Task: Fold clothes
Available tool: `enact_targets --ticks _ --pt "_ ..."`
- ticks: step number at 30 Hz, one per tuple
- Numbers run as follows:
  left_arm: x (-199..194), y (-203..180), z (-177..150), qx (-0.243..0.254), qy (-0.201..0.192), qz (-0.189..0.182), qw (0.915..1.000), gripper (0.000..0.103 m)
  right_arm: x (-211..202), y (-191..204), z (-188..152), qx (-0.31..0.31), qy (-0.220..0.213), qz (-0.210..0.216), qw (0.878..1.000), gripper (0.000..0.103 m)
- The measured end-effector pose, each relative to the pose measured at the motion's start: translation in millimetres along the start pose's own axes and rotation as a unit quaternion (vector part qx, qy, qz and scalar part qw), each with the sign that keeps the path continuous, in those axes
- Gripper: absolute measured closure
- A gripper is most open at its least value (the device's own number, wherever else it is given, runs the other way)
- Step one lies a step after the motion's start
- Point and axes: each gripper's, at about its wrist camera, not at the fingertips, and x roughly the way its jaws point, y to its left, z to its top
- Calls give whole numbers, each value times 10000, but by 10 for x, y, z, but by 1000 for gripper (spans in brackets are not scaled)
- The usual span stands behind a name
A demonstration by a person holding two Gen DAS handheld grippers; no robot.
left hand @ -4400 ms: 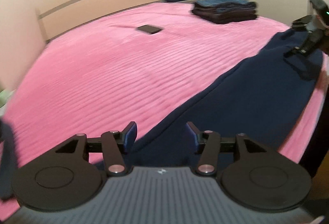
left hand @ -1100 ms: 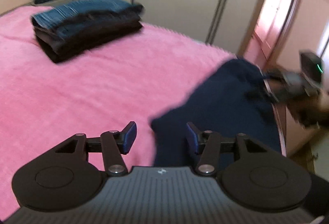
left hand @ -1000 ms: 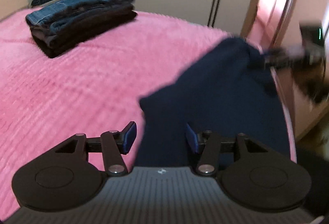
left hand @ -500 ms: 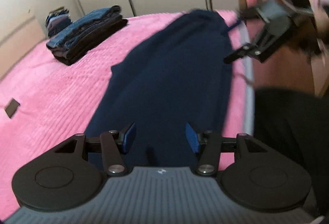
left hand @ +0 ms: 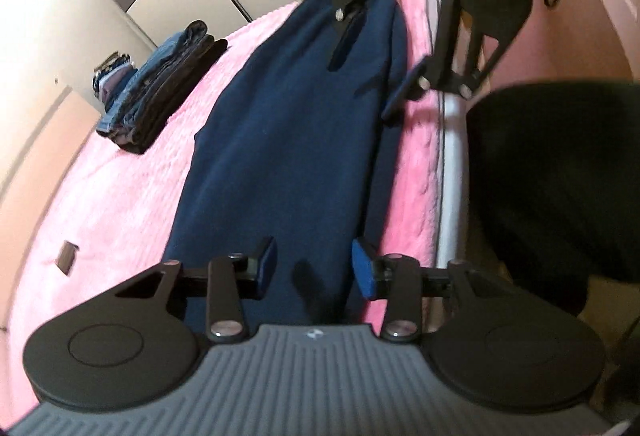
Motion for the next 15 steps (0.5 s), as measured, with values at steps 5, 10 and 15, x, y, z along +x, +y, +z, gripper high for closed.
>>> enact_targets --ticks 5,10,15 --pt "55 -35 7 124 66 140 9998 85 34 8 -210 -160 250 -243 9993 102" --pt "-83 2 11 -169 -138 -43 9998 101 -149 -32 -248 151 79 -382 9991 102" --pt "-69 -44 -41 -269 -73 -253 9993 101 -126 159 -290 151 179 -281 9993 102"
